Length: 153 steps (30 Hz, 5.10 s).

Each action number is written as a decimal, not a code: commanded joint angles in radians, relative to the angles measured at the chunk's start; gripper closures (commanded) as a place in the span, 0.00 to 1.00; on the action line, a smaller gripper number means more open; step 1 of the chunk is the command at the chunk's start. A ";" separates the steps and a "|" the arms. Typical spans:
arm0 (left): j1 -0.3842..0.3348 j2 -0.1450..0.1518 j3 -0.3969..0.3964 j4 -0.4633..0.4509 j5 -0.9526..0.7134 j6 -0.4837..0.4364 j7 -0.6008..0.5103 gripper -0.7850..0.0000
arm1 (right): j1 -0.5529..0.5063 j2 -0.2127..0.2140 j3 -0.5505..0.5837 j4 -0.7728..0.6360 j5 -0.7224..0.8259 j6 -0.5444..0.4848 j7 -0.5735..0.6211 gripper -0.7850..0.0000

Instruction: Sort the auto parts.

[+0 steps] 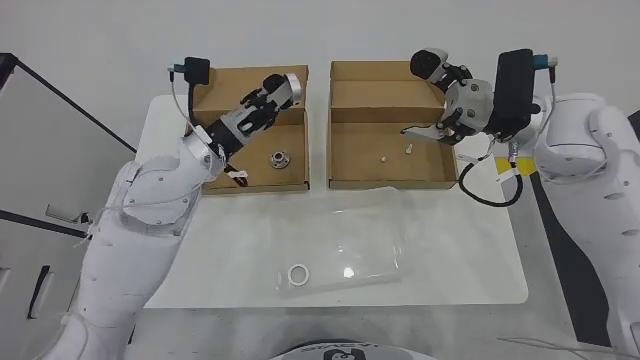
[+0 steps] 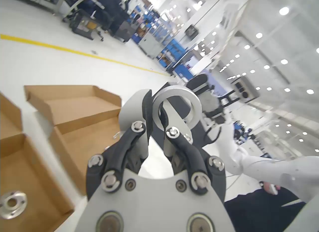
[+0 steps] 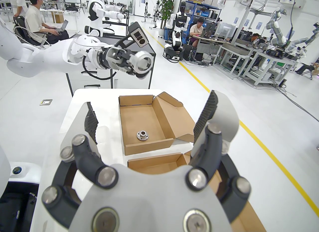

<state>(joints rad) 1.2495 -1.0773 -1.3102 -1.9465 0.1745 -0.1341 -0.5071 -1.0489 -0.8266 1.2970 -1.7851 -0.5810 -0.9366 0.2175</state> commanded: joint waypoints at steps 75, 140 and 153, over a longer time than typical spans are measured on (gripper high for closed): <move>-0.419 -0.016 0.388 0.469 0.881 0.143 -0.944 1.00 | 0.000 0.000 0.000 0.000 0.000 0.000 0.000 0.00; -0.367 0.085 0.363 0.180 0.694 -0.217 -0.962 0.00 | 0.000 0.000 0.000 0.000 0.000 0.000 0.000 0.00; -0.367 0.085 0.363 0.180 0.694 -0.217 -0.962 0.00 | 0.000 0.000 0.000 0.000 0.000 0.000 0.000 0.00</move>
<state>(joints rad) 0.8821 -0.9921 -0.9471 -1.7661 0.8684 -0.3512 -1.4694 -1.0489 -0.8266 1.2970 -1.7851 -0.5810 -0.9366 0.2175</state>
